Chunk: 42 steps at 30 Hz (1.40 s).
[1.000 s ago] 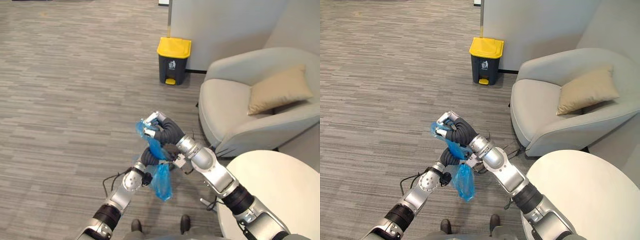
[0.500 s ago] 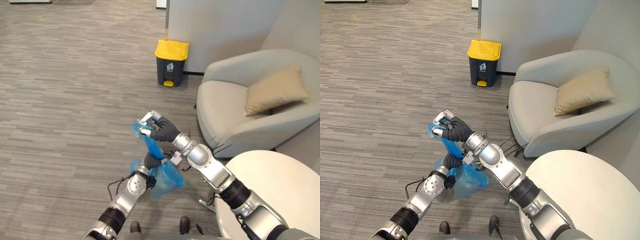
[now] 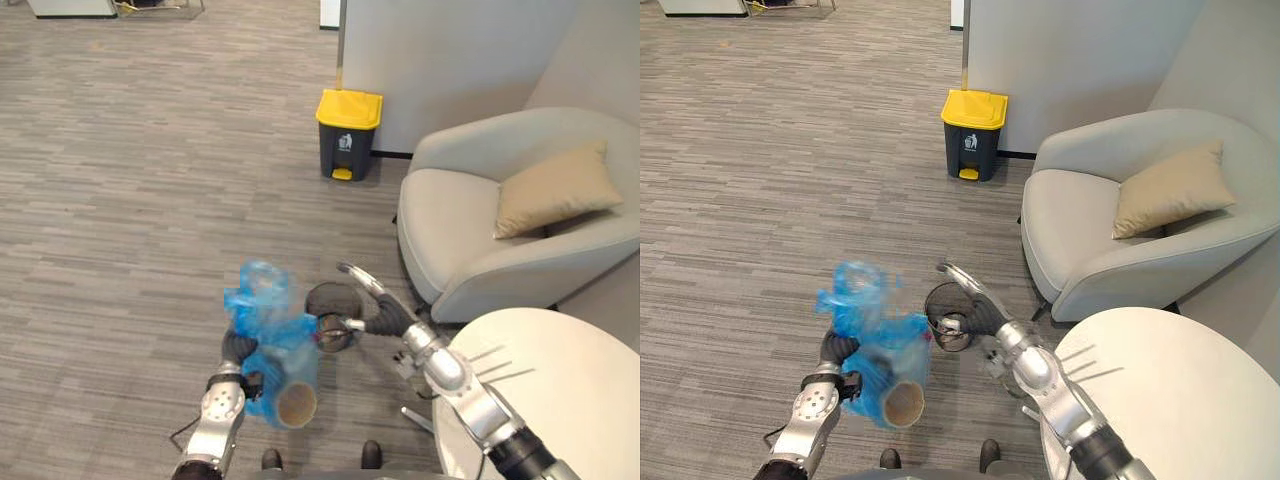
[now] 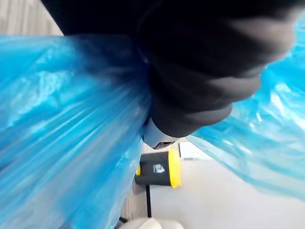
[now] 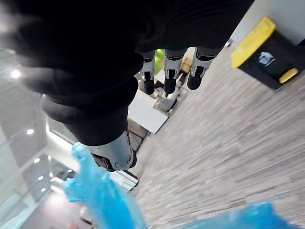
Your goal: Gather rubbish on tea table into small bin, then transfer packed bag to large trash can.
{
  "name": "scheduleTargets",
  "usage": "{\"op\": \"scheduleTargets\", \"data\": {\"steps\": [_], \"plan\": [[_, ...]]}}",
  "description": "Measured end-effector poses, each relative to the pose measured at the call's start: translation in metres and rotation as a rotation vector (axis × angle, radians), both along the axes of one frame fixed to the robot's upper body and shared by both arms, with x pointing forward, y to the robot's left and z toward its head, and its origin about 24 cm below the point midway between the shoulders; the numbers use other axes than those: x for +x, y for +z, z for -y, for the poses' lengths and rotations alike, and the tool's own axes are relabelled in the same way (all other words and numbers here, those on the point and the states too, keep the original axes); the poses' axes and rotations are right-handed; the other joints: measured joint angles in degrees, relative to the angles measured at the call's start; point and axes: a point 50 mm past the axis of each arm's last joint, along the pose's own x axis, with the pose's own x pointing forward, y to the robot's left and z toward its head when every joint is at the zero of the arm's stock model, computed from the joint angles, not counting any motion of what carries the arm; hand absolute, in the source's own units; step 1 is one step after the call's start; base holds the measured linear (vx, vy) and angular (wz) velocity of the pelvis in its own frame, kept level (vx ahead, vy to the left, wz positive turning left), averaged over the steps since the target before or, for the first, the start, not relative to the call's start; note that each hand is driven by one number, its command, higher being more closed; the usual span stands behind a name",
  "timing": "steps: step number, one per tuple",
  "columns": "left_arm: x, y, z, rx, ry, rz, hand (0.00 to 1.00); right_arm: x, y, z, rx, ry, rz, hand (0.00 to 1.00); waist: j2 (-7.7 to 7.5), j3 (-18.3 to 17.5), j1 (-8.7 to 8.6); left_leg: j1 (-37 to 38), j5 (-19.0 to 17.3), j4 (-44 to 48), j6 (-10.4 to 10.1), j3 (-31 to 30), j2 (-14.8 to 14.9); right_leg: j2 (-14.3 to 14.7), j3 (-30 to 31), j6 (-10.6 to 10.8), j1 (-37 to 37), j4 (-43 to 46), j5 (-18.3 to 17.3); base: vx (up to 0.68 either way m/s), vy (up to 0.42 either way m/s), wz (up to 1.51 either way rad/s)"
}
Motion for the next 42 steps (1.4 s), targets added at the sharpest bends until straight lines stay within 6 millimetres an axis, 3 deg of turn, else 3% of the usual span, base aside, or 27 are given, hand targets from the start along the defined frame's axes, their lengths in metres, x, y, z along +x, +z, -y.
{"op": "scheduleTargets", "data": {"steps": [7,10,12,13,14,16,17,18,20,23,24,25,26,27,28,29,31,33,34,36,37,38,39,40,41,42], "plan": [[-0.040,-0.021,-0.043,0.041,0.120,-0.147,1.00,-0.034,-0.060,0.064,0.052,-0.254,-0.332,0.00,0.81,0.0,-0.17,-2.3,-0.1,1.6,0.0,-4.3,-1.0,-1.2,-4.2,0.6,0.4,1.1,-1.6,0.00,0.007,0.34],[-0.051,-0.025,-0.050,0.036,0.146,-0.177,1.00,-0.049,-0.085,0.093,0.082,-0.439,-0.447,0.00,1.34,0.9,0.07,-7.4,-1.3,6.9,0.2,-8.5,-1.8,-2.5,-8.9,0.8,-0.5,3.9,-3.5,-0.04,0.019,0.75],[-0.051,-0.025,-0.051,0.030,0.143,-0.176,1.00,-0.055,-0.091,0.104,0.099,-0.521,-0.467,0.00,2.10,2.0,0.16,-10.3,-1.9,8.4,0.5,-9.6,-2.1,-3.2,-12.6,1.2,-0.6,5.0,-4.7,-0.09,0.022,0.89],[-0.052,-0.025,-0.052,0.029,0.146,-0.175,1.00,-0.057,-0.093,0.106,0.104,-0.544,-0.474,0.00,2.25,2.1,0.16,-10.9,-2.8,8.6,1.4,-8.6,-1.9,-3.8,-13.7,1.2,-0.7,5.3,-4.9,-0.08,0.042,1.02],[-0.055,-0.027,-0.050,0.019,0.153,-0.184,1.00,-0.063,-0.098,0.111,0.127,-0.615,-0.488,0.00,2.25,2.1,-0.07,-11.8,-3.9,8.7,3.0,-2.8,-1.0,-5.1,-16.8,1.8,-0.8,5.0,-5.3,0.00,0.071,1.02],[-0.057,-0.031,-0.044,-0.005,0.154,-0.190,1.00,-0.067,-0.102,0.116,0.152,-0.684,-0.497,0.00,2.03,2.7,-0.01,-12.6,-4.2,10.8,3.5,5.4,1.1,-6.2,-18.9,2.0,-0.8,5.5,-5.5,0.07,0.104,0.88],[-0.063,-0.034,-0.041,-0.022,0.147,-0.206,1.00,-0.070,-0.108,0.115,0.169,-0.730,-0.523,0.00,2.91,3.0,0.29,-13.3,-4.1,13.5,3.3,8.9,2.3,-7.0,-20.2,3.1,0.0,6.4,-6.1,0.08,0.106,0.50],[-0.067,-0.035,-0.042,-0.021,0.150,-0.217,1.00,-0.071,-0.111,0.113,0.175,-0.735,-0.535,0.00,2.64,3.2,0.48,-13.6,-4.7,14.6,3.5,8.8,2.1,-7.2,-20.3,3.4,0.2,6.8,-6.3,0.08,0.098,0.39],[-0.082,-0.040,-0.043,-0.022,0.165,-0.253,1.00,-0.071,-0.114,0.106,0.204,-0.751,-0.539,0.00,2.00,3.5,1.58,-15.1,-9.4,20.4,3.7,8.1,1.9,-9.1,-20.7,5.2,0.8,8.4,-8.3,0.09,0.161,0.15],[-0.092,-0.038,-0.042,-0.030,0.166,-0.254,1.00,-0.074,-0.117,0.104,0.253,-0.814,-0.547,0.00,0.72,4.4,1.85,-17.2,-16.8,29.4,4.6,7.7,0.8,-13.3,-20.9,7.2,0.6,16.6,-13.5,0.16,0.232,0.28],[-0.093,-0.036,-0.042,-0.029,0.162,-0.246,1.00,-0.076,-0.118,0.102,0.260,-0.822,-0.555,0.00,-0.35,5.1,1.70,-17.3,-19.5,31.4,5.1,6.6,-0.2,-15.5,-19.3,3.7,-0.6,23.5,-14.9,0.24,0.241,0.30],[-0.091,-0.035,-0.040,-0.035,0.158,-0.239,1.00,-0.076,-0.119,0.101,0.259,-0.820,-0.558,0.00,-0.32,5.5,1.79,-17.1,-20.5,32.2,5.4,6.4,-0.4,-16.4,-16.6,1.9,-3.2,29.0,-14.1,0.21,0.192,0.28],[-0.088,-0.034,-0.038,-0.035,0.138,-0.233,1.00,-0.078,-0.121,0.098,0.262,-0.819,-0.575,0.00,0.14,5.8,1.44,-16.0,-21.1,32.1,6.2,5.0,-0.5,-16.2,-8.9,-1.4,-10.0,40.0,-10.6,0.27,0.192,0.37],[-0.082,-0.032,-0.038,-0.023,0.120,-0.222,1.00,-0.080,-0.123,0.093,0.279,-0.822,-0.590,0.00,0.60,6.6,0.80,-15.2,-21.6,31.6,6.4,3.2,-0.2,-13.6,-4.4,2.3,-13.5,44.4,-14.1,0.29,0.160,0.42],[-0.079,-0.030,-0.040,-0.014,0.115,-0.212,1.00,-0.081,-0.125,0.090,0.289,-0.820,-0.598,0.00,-0.09,6.9,0.61,-14.3,-21.7,30.7,6.4,2.9,-0.3,-12.4,-3.7,2.8,-15.0,44.8,-15.6,0.32,0.060,0.42],[-0.075,-0.027,-0.042,-0.002,0.107,-0.203,1.00,-0.080,-0.126,0.084,0.304,-0.813,-0.600,0.00,-1.20,7.2,0.19,-12.6,-21.8,28.7,6.3,2.5,-0.7,-10.6,-3.6,2.5,-17.6,42.9,-16.8,0.27,0.007,0.24],[-0.060,-0.023,-0.038,-0.004,0.082,-0.167,1.00,-0.079,-0.125,0.086,0.307,-0.823,-0.592,0.00,-1.34,7.6,-0.31,-10.7,-23.2,27.4,5.7,1.3,-0.8,-7.4,-6.2,2.7,-21.8,35.3,-16.4,0.39,-0.018,0.33],[-0.047,-0.021,-0.032,-0.009,0.054,-0.144,1.00,-0.078,-0.124,0.087,0.305,-0.836,-0.585,0.00,-1.43,7.9,-1.22,-8.4,-23.8,25.2,5.0,-0.1,-1.8,-7.0,-8.4,3.7,-23.3,25.1,-12.6,0.47,-0.038,0.51],[-0.040,-0.019,-0.028,-0.015,0.041,-0.129,1.00,-0.077,-0.123,0.088,0.305,-0.837,-0.581,0.00,-1.49,7.9,-1.84,-5.8,-23.3,23.7,4.0,-1.1,-2.8,-7.1,-9.1,3.7,-23.4,17.4,-8.8,0.50,-0.070,0.69],[-0.033,-0.018,-0.024,-0.015,0.025,-0.116,1.00,-0.077,-0.122,0.089,0.300,-0.835,-0.573,0.00,-1.40,7.7,-2.21,-2.5,-24.7,23.2,1.7,-1.9,-3.3,-7.4,-8.5,2.0,-24.5,16.4,-5.1,0.49,-0.150,0.74],[-0.031,-0.018,-0.021,-0.017,0.021,-0.112,1.00,-0.078,-0.120,0.091,0.296,-0.833,-0.565,0.00,-0.94,7.5,-3.05,-0.9,-25.7,23.0,0.0,-2.2,-2.6,-7.9,-8.6,-0.4,-25.1,19.4,-3.4,0.59,-0.261,1.03],[-0.033,-0.021,-0.014,-0.038,0.018,-0.117,1.00,-0.079,-0.116,0.095,0.277,-0.822,-0.548,0.00,0.63,6.9,-4.38,0.4,-25.2,24.9,-2.7,-3.3,-0.6,-7.0,-10.0,-3.4,-24.9,24.4,-2.5,0.67,-0.287,0.70],[-0.035,-0.023,-0.007,-0.062,0.020,-0.117,1.00,-0.070,-0.108,0.097,0.269,-0.797,-0.511,0.00,3.08,7.0,-3.16,-2.0,-23.4,32.5,-5.8,-3.3,3.1,-4.7,-11.4,-5.0,-24.2,26.7,-5.9,0.69,-0.304,0.26],[-0.037,-0.024,-0.004,-0.074,0.026,-0.118,1.00,-0.064,-0.103,0.097,0.272,-0.786,-0.481,0.00,4.00,7.3,-2.73,-3.8,-21.5,38.0,-5.5,-3.0,4.9,-3.6,-11.3,-6.4,-23.3,27.4,-7.0,0.89,-0.355,-0.60],[-0.044,-0.029,0.001,-0.104,0.043,-0.136,1.00,-0.051,-0.092,0.095,0.276,-0.753,-0.425,0.00,5.09,7.9,-2.16,-9.0,-9.1,51.8,-0.2,-1.6,8.9,-0.4,-10.9,-8.6,-19.6,26.6,-9.3,0.75,-0.306,-0.73],[-0.046,-0.031,0.005,-0.118,0.043,-0.143,1.00,-0.048,-0.088,0.093,0.272,-0.735,-0.407,0.00,4.85,8.1,-1.50,-10.7,-6.7,57.7,0.4,-1.2,10.8,1.3,-9.5,-9.0,-15.8,24.5,-10.2,0.88,-0.329,-0.79]]}}
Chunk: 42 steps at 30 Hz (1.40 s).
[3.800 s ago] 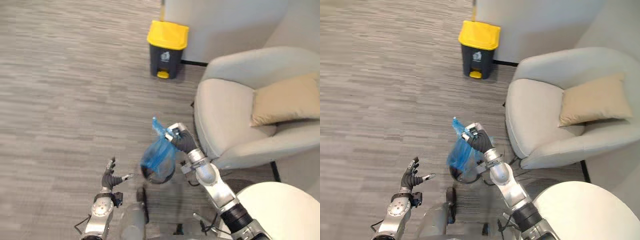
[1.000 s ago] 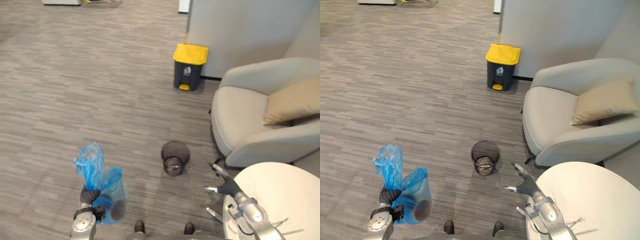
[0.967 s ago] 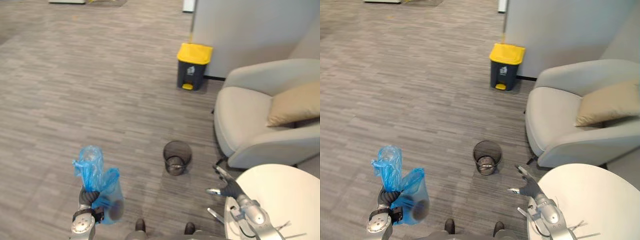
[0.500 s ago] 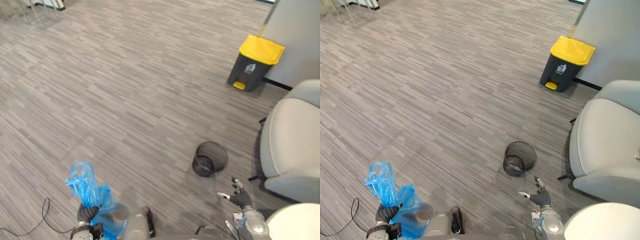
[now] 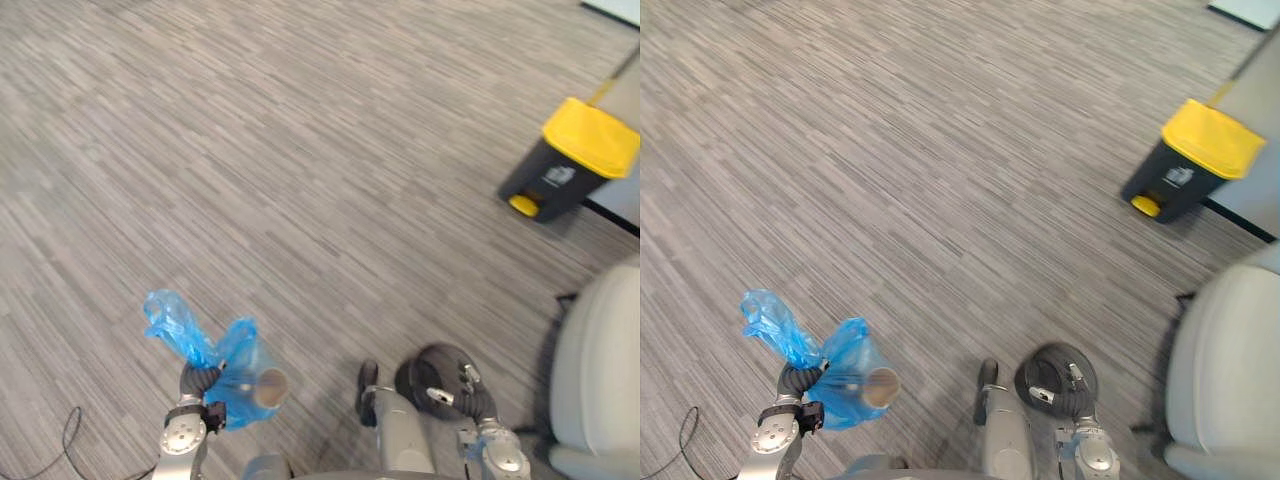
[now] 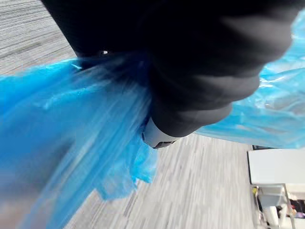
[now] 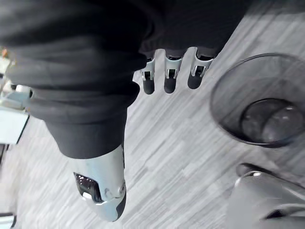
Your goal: Gather rubbish on tea table into small bin, then transfer packed bag to large trash can.
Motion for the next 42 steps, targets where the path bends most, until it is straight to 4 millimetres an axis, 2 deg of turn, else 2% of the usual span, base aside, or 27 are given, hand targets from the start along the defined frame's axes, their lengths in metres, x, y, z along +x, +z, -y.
{"op": "scheduleTargets", "data": {"steps": [2,5,7,8,10,11,12,13,15,16,18,19,20,22,24,25,26,28,29,30,31,33,36,38,40,41,42], "plan": [[0.000,0.000,0.004,-0.017,-0.013,0.006,1.00,0.007,0.008,-0.002,0.001,0.006,0.042,0.00,-1.53,1.1,0.72,-3.4,-7.5,8.1,0.8,1.0,-0.5,2.0,3.6,-0.6,10.0,-6.0,-1.3,0.74,-0.230,-0.79],[0.005,0.007,0.005,-0.016,-0.023,0.042,1.00,0.015,0.018,-0.003,-0.003,0.014,0.094,0.00,-3.31,1.9,2.02,-10.7,-12.0,2.4,4.4,1.7,-6.8,2.1,9.4,-1.4,17.7,-11.1,-2.8,0.62,-0.087,-0.87],[0.007,0.010,0.005,-0.018,-0.025,0.059,1.00,0.019,0.020,-0.002,-0.009,0.018,0.104,0.00,-3.47,2.1,3.81,-15.2,-12.0,-10.0,4.1,-1.1,-11.8,1.8,13.8,-0.7,20.4,-12.7,-4.5,0.58,0.050,-1.29],[0.007,0.010,0.005,-0.018,-0.022,0.063,1.00,0.021,0.020,-0.003,-0.011,0.025,0.102,0.00,-3.14,1.9,4.85,-16.3,-10.0,-20.7,1.6,-5.2,-14.8,1.7,16.8,1.0,21.6,-12.3,-6.9,0.58,0.162,-1.52],[-0.005,0.006,0.006,-0.025,-0.012,0.034,1.00,0.020,0.018,-0.002,-0.020,0.032,0.089,0.00,-0.69,0.7,5.68,-15.3,-3.4,-35.6,-1.4,-12.4,-15.2,3.4,21.6,3.7,23.4,-10.0,-12.5,0.61,0.250,-1.66],[-0.012,0.002,0.005,-0.023,-0.011,0.009,1.00,0.019,0.011,-0.009,0.007,0.031,0.065,0.00,-2.28,0.2,6.28,-15.2,-0.4,-30.1,1.1,-10.6,-15.2,2.5,25.5,4.9,23.8,-6.3,-16.6,0.63,0.289,-1.36],[-0.009,0.006,0.000,-0.002,-0.020,0.017,1.00,0.012,0.006,-0.014,0.022,0.034,0.044,0.00,-4.82,-1.2,5.40,-15.0,-4.0,-28.1,1.9,-7.9,-16.1,0.1,26.6,5.8,22.5,-3.3,-16.9,0.75,0.291,-1.16],[-0.007,0.008,0.001,-0.001,-0.026,0.029,1.00,0.010,0.006,-0.015,0.022,0.040,0.040,0.00,-5.43,-1.5,5.16,-14.7,-5.7,-27.0,2.2,-6.6,-16.2,-0.6,27.1,6.2,22.0,-1.6,-16.7,0.72,0.230,-0.99],[-0.005,0.015,0.001,0.004,-0.032,0.061,1.00,0.010,0.008,-0.019,0.021,0.055,0.050,0.00,-5.93,-1.7,5.07,-11.3,-10.3,-24.0,4.3,-1.8,-15.0,-1.6,28.5,11.7,19.0,8.2,-14.2,0.58,0.188,-1.21],[-0.003,0.019,0.000,0.016,-0.042,0.077,1.00,0.011,0.009,-0.021,0.028,0.055,0.057,0.00,-5.82,-1.7,4.64,-7.7,-13.2,-24.0,5.1,0.4,-14.3,-2.4,27.5,21.3,14.2,20.0,-10.6,0.50,0.166,-1.10],[0.006,0.023,0.001,0.035,-0.087,0.097,1.00,0.011,0.007,-0.022,0.031,0.055,0.051,0.00,-5.84,-1.6,3.18,-1.2,-15.5,-26.6,5.5,3.3,-14.2,-4.6,22.0,18.8,7.1,32.9,-11.0,0.48,0.129,-0.80],[0.010,0.025,-0.001,0.046,-0.094,0.106,1.00,0.011,0.006,-0.023,0.030,0.062,0.047,0.00,-5.55,-1.5,2.89,3.6,-16.2,-30.0,5.5,5.2,-14.0,-6.3,16.2,13.4,2.9,34.5,-12.6,0.48,0.075,-0.71],[0.015,0.028,-0.003,0.053,-0.097,0.121,1.00,0.011,0.006,-0.024,0.025,0.068,0.045,0.00,-4.88,-1.3,2.31,7.7,-16.4,-33.5,5.0,6.6,-13.1,-6.4,10.7,11.0,-1.2,32.3,-13.9,0.48,0.061,-0.67],[0.020,0.032,-0.004,0.062,-0.102,0.137,1.00,0.013,0.006,-0.024,0.012,0.077,0.045,0.00,-3.86,-0.9,1.28,12.2,-16.4,-37.6,4.0,7.9,-11.7,-6.4,2.9,9.6,-6.2,23.6,-13.9,0.50,0.013,-0.35],[0.026,0.032,-0.007,0.066,-0.100,0.138,1.00,0.016,0.004,-0.024,0.000,0.084,0.034,0.00,-3.98,-0.9,0.04,16.5,-16.4,-40.8,1.6,9.0,-10.7,-5.5,-4.0,7.7,-8.6,9.4,-8.6,0.56,-0.031,-0.17],[0.024,0.029,-0.010,0.074,-0.095,0.120,1.00,0.016,0.001,-0.023,0.001,0.082,0.016,0.00,-4.70,-1.3,0.11,18.6,-16.5,-41.4,0.3,9.5,-10.7,-4.2,-5.5,6.4,-8.6,0.9,-3.3,0.76,-0.111,-0.08],[0.021,0.024,-0.011,0.078,-0.093,0.096,1.00,0.011,-0.004,-0.021,-0.002,0.076,-0.011,0.00,-5.47,-2.2,-0.35,20.9,-17.6,-39.6,-2.5,8.9,-10.6,-2.2,-4.1,-0.7,-8.6,-2.4,8.5,0.80,-0.136,-0.23],[0.024,0.019,-0.006,0.056,-0.089,0.082,1.00,0.012,-0.006,-0.018,-0.011,0.077,-0.025,0.00,-4.10,-2.8,0.01,19.6,-15.9,-32.7,-5.9,7.9,-7.6,-1.0,-5.4,-1.2,-8.2,1.4,4.0,0.61,-0.141,-0.40],[0.024,0.018,-0.004,0.045,-0.089,0.079,1.00,0.015,-0.002,-0.017,-0.016,0.081,-0.009,0.00,-3.22,-2.2,0.18,16.1,-11.3,-22.2,-4.0,6.5,-5.8,0.3,-4.7,-1.5,-6.2,1.5,1.6,0.77,-0.201,-0.48],[0.024,0.015,0.002,0.015,-0.082,0.075,1.00,0.016,0.001,-0.014,-0.030,0.083,0.002,0.00,-1.46,-1.4,0.15,11.1,-2.4,-8.3,-1.8,3.6,-2.7,2.8,-4.2,-1.8,-1.6,-1.1,0.7,0.76,-0.178,-0.48],[0.024,0.014,0.005,0.000,-0.079,0.077,1.00,0.015,0.001,-0.012,-0.036,0.082,0.002,0.00,-0.80,-1.3,0.45,8.9,-2.1,-2.3,-2.1,2.5,-1.2,3.9,-3.6,-1.8,0.9,-2.6,0.4,0.61,-0.099,-0.54],[0.026,0.014,0.012,-0.012,-0.104,0.080,1.00,0.017,0.005,-0.012,-0.031,0.068,0.026,0.00,-2.36,-0.6,1.32,1.9,-7.1,9.8,0.6,1.9,-0.7,5.3,-0.2,-2.4,10.9,-7.5,-0.1,0.50,-0.022,-0.56],[0.023,0.012,0.018,-0.024,-0.144,0.070,1.00,0.020,0.009,-0.013,-0.026,0.065,0.047,0.00,-4.21,-0.6,3.47,-5.4,-12.9,-1.1,2.3,1.5,-4.8,4.8,5.7,-0.8,18.7,-13.5,-1.5,0.56,0.034,-0.88],[0.019,0.009,0.018,-0.025,-0.144,0.049,1.00,0.025,0.010,-0.012,-0.028,0.058,0.051,0.00,-2.92,0.2,3.51,-9.8,-13.0,-10.0,2.5,-1.9,-6.9,5.1,7.8,1.1,21.5,-14.3,-3.7,0.42,0.176,-0.76],[0.011,0.005,0.018,-0.030,-0.135,0.025,1.00,0.019,0.002,-0.009,-0.031,0.049,0.015,0.00,-2.36,0.0,3.96,-8.9,-9.3,-27.7,-0.7,-5.6,-9.6,4.8,11.5,3.4,22.4,-12.9,-6.5,0.38,0.257,-1.04],[0.006,0.003,0.016,-0.028,-0.123,0.011,1.00,0.016,-0.002,-0.008,-0.034,0.040,-0.010,0.00,-2.02,-0.4,5.22,-7.8,-3.4,-28.4,3.0,-5.6,-10.2,4.7,14.7,4.9,22.4,-9.8,-9.4,0.33,0.251,-0.92],[0.004,0.002,0.012,-0.020,-0.116,0.003,1.00,0.013,-0.006,-0.012,-0.020,0.038,-0.027,0.00,-3.65,-1.3,5.08,-7.6,-4.8,-27.6,3.1,-4.1,-11.1,3.0,15.9,5.7,21.9,-8.2,-10.9,0.46,0.300,-0.84]]}}
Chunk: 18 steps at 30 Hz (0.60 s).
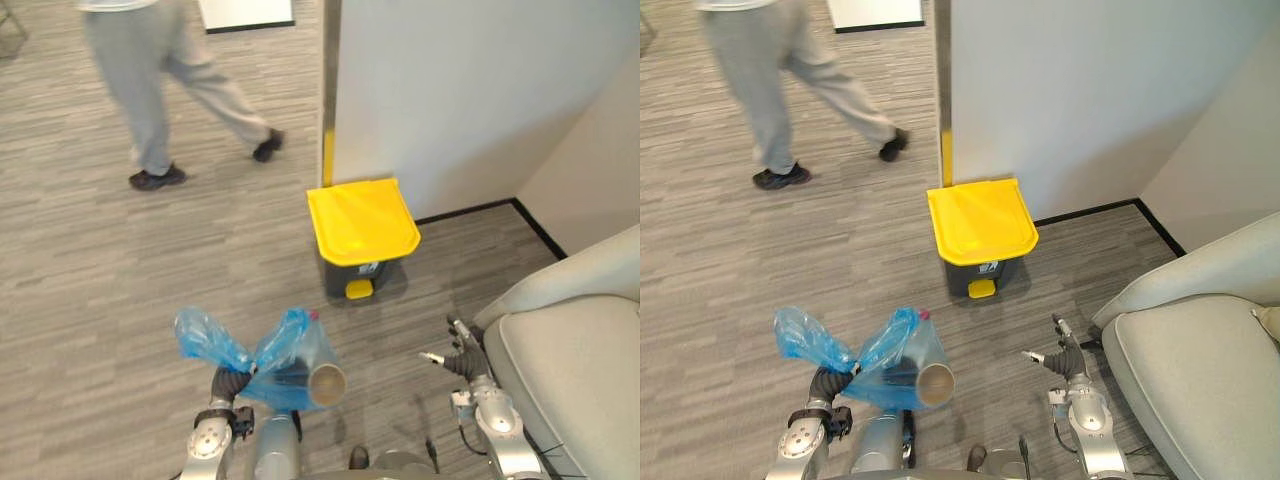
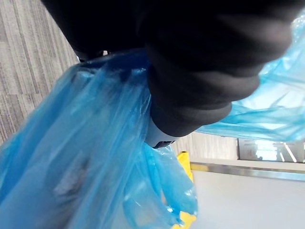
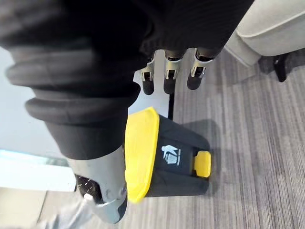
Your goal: Gather rubbish on tea table into small bin, then transfer packed bag to large trash can.
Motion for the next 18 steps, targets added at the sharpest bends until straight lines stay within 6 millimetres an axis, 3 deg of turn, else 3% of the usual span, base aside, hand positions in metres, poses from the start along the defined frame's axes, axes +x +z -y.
{"op": "scheduleTargets", "data": {"steps": [1,2,3,4,5,7,10,11,12,13,14,15,16,18], "plan": [[-0.001,0.001,-0.004,0.013,0.002,-0.003,1.00,-0.004,-0.002,-0.002,0.006,-0.005,-0.007,0.00,-1.75,-1.2,-0.45,0.4,-2.6,0.4,0.5,2.0,-1.5,-2.4,1.0,1.8,-1.1,3.1,-2.3,0.58,0.293,-0.61],[0.001,0.001,-0.002,0.006,0.002,0.003,1.00,-0.001,-0.001,-0.003,0.006,0.002,-0.001,0.00,-2.52,-1.6,-0.35,2.1,-4.8,0.6,1.7,4.6,-2.5,-4.4,1.5,3.5,-3.6,9.8,-3.0,0.48,0.218,-0.61],[0.001,0.001,-0.001,0.002,0.000,0.001,1.00,0.001,0.000,-0.004,0.007,0.005,0.003,0.00,-2.45,-1.5,-0.60,3.0,-5.4,0.6,2.4,5.2,-2.7,-5.0,1.0,4.6,-4.8,13.4,-2.5,0.52,0.261,-0.62],[0.000,0.000,0.001,0.000,-0.005,-0.002,1.00,0.003,0.000,-0.007,0.013,0.007,0.007,0.00,-2.36,-1.5,-1.02,5.4,-6.7,0.2,3.2,6.0,-3.2,-6.4,-0.1,7.2,-7.3,21.2,-0.9,0.39,0.207,-0.14],[-0.001,0.000,-0.002,0.008,-0.004,-0.008,1.00,0.002,-0.002,-0.010,0.021,0.013,-0.001,0.00,-2.28,-1.4,-2.27,8.6,-8.4,0.1,4.1,6.0,-3.4,-8.1,-1.9,7.5,-9.8,29.1,-0.3,0.47,0.228,0.00],[0.002,0.002,-0.005,0.020,-0.003,0.001,1.00,0.002,-0.002,-0.014,0.016,0.031,-0.004,0.00,-2.06,-1.3,-2.14,10.9,-9.4,-0.3,4.3,6.0,-3.3,-9.1,-3.9,5.5,-12.6,30.4,-1.6,0.36,0.074,0.11],[0.009,0.007,-0.013,0.054,0.005,0.021,1.00,0.008,0.000,-0.017,-0.005,0.061,0.004,0.00,-2.04,-1.3,-2.17,13.5,-9.8,-1.9,4.1,4.1,-2.5,-8.5,-4.3,5.2,-17.5,23.6,-1.7,0.34,-0.036,0.28],[0.011,0.008,-0.017,0.063,0.017,0.024,1.00,0.008,-0.001,-0.017,-0.006,0.061,0.000,0.00,-1.52,-1.0,-1.99,15.1,-10.2,-1.9,2.9,3.1,-1.2,-6.7,-3.0,6.1,-18.0,16.6,-0.1,0.32,-0.069,0.41],[0.010,0.008,-0.018,0.066,0.021,0.023,1.00,0.008,-0.001,-0.017,-0.005,0.060,-0.001,0.00,-1.63,-1.1,-1.91,15.8,-10.4,-1.8,2.1,2.9,-1.2,-6.4,-2.6,6.1,-17.9,13.4,2.0,0.32,-0.081,0.33],[0.008,0.007,-0.022,0.076,0.026,0.016,1.00,0.006,-0.003,-0.018,-0.001,0.059,-0.005,0.00,-2.60,-1.7,-1.76,16.8,-11.1,-1.7,0.9,2.7,-1.6,-6.5,-2.0,5.3,-17.2,7.0,9.5,0.26,-0.086,0.32],[0.006,0.005,-0.026,0.083,0.036,-0.002,1.00,0.004,-0.005,-0.015,-0.005,0.051,-0.018,0.00,-3.17,-2.3,-2.04,18.0,-12.2,-1.3,-0.8,2.0,-1.8,-6.4,-2.1,5.9,-16.7,6.4,13.6,0.39,-0.131,0.23],[0.004,0.002,-0.022,0.064,0.049,-0.008,1.00,0.001,-0.007,-0.010,-0.014,0.035,-0.035,0.00,-0.88,-3.1,-1.72,18.5,-11.7,-1.9,-1.6,1.6,-0.1,-5.2,-2.8,5.1,-15.8,5.1,14.0,0.31,-0.115,0.14],[0.004,0.003,-0.021,0.059,0.052,-0.002,1.00,0.001,-0.007,-0.008,-0.015,0.029,-0.031,0.00,-0.86,-3.5,-1.76,18.6,-11.5,-2.4,-2.0,1.3,0.5,-4.9,-3.2,5.0,-15.0,3.8,14.0,0.35,-0.154,-0.01],[0.005,0.002,-0.014,0.035,0.054,0.005,1.00,0.000,-0.005,0.001,-0.030,0.003,-0.029,0.00,1.32,-3.6,-1.94,19.7,-10.7,-5.8,-3.3,0.7,1.2,-4.0,-4.7,4.5,-13.8,1.1,13.8,0.23,-0.121,0.14]]}}
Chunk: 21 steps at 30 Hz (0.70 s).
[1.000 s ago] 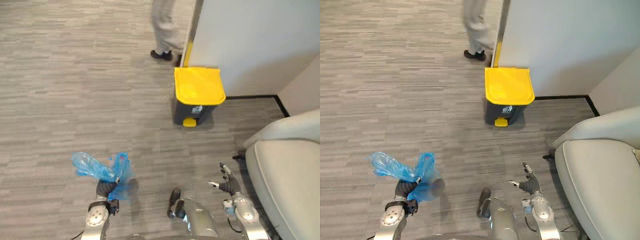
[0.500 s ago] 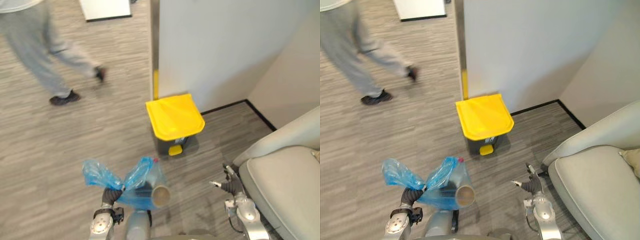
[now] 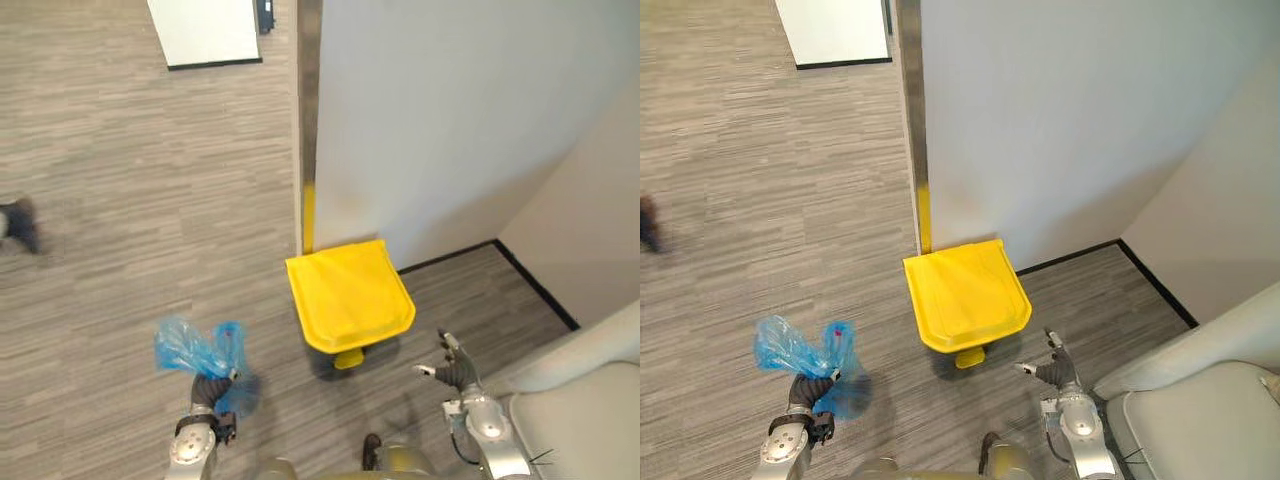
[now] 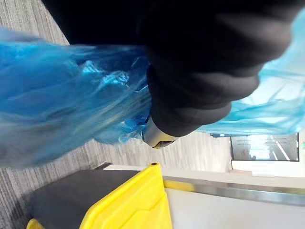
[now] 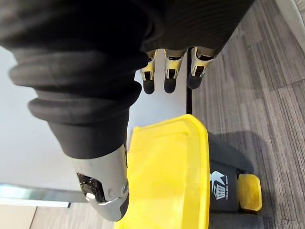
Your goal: Gather rubbish on tea table into small bin, then transfer packed bag to large trash can.
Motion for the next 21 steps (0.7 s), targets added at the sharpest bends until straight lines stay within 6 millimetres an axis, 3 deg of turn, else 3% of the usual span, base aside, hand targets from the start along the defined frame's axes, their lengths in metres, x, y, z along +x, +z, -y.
{"op": "scheduleTargets", "data": {"steps": [5,11,15,21], "plan": [[-0.002,-0.002,0.003,-0.012,0.001,-0.006,1.00,-0.024,-0.007,0.022,-0.013,-0.100,-0.053,0.00,-0.37,-0.4,-0.11,3.3,3.0,-1.5,-0.7,-1.5,-0.1,-0.5,-2.4,0.0,6.4,-3.2,0.0,0.13,-0.054,0.26],[0.002,0.000,0.004,-0.014,-0.007,0.005,1.00,-0.030,-0.013,0.027,0.017,-0.157,-0.075,0.00,-1.20,-0.8,-0.04,0.9,4.1,-1.2,-1.1,-3.6,-1.9,-3.5,-7.8,0.0,7.9,-5.4,0.0,0.01,0.026,0.43],[0.003,-0.001,0.010,-0.009,-0.047,-0.002,1.00,-0.030,-0.015,0.026,0.038,-0.198,-0.069,0.00,-2.43,-0.8,0.05,-1.6,6.9,0.8,-0.6,5.0,-2.3,-6.4,-11.7,0.5,9.0,-6.6,0.3,-0.04,0.026,0.54],[-0.004,-0.002,-0.001,0.018,-0.032,-0.026,1.00,-0.013,-0.014,0.024,0.046,-0.201,-0.060,0.00,-2.18,-0.5,0.19,-2.2,6.6,-0.3,-0.1,7.1,-1.5,-5.2,-10.2,0.7,8.1,-8.7,2.3,-0.06,-0.005,-0.06]]}}
